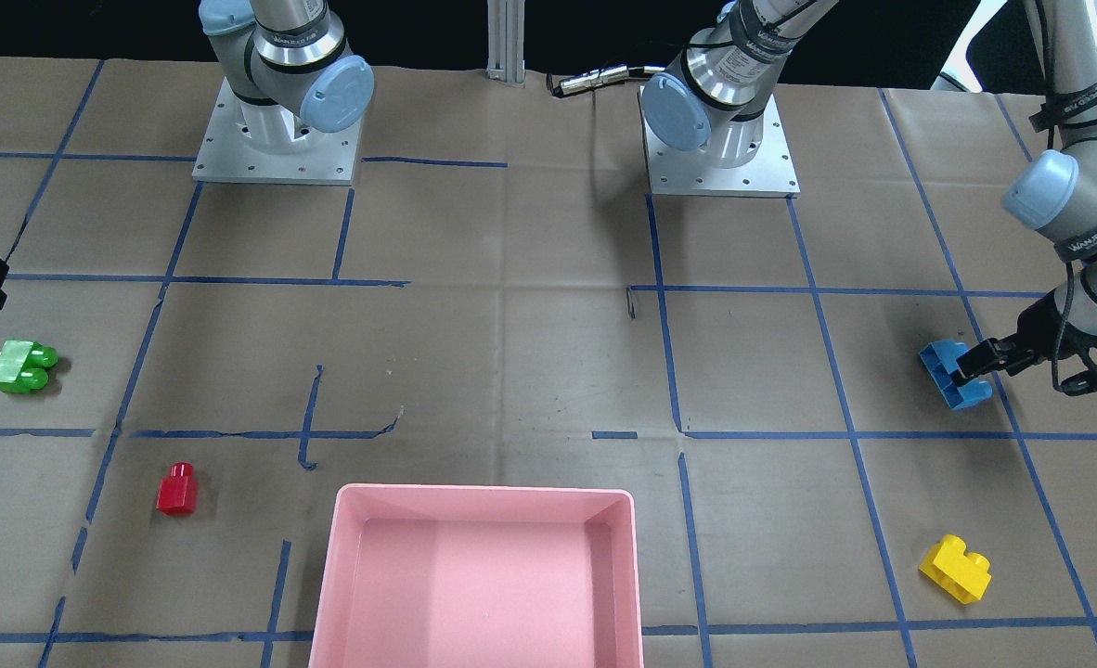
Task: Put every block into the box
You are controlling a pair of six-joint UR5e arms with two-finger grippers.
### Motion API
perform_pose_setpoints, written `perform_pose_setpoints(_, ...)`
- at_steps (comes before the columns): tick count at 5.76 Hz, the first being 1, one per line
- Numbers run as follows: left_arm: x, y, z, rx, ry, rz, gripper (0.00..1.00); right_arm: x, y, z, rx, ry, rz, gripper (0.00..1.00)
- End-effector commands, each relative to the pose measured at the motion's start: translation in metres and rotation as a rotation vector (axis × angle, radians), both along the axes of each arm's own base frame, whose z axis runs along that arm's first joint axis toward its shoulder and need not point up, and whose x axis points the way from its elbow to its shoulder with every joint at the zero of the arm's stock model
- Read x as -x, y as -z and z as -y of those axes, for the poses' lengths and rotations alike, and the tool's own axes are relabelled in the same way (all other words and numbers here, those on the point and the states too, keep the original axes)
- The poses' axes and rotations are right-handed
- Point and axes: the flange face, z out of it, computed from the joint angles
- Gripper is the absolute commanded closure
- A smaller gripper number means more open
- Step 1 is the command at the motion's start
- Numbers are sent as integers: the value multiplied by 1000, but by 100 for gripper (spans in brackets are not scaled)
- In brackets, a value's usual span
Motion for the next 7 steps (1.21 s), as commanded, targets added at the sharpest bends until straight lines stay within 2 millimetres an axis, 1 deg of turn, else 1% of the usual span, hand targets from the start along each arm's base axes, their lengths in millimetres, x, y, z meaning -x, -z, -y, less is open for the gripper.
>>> perform_pose_setpoints(1, 4, -3, 4, 35, -1, -23, 1, 30, 55, 10, -16, 23, 51, 0)
perform_pose_setpoints(2, 5, 7, 5, 29, -1, -42, 1, 34, 75, 14, -11, 26, 50, 0)
perform_pose_setpoints(3, 7, 12, 2, 17, -1, -48, 1, 28, 96, 8, 3, 26, 52, 0)
perform_pose_setpoints(4, 9, 14, -1, 9, 4, -50, 1, 22, 105, 2, 5, 29, 50, 0)
perform_pose_setpoints(5, 8, 14, -1, 10, 2, -49, 2, 22, 112, 1, 0, 28, 54, 0)
perform_pose_setpoints(7, 8, 15, -2, 9, 5, -51, 24, 22, 121, 2, -14, 22, 65, 0)
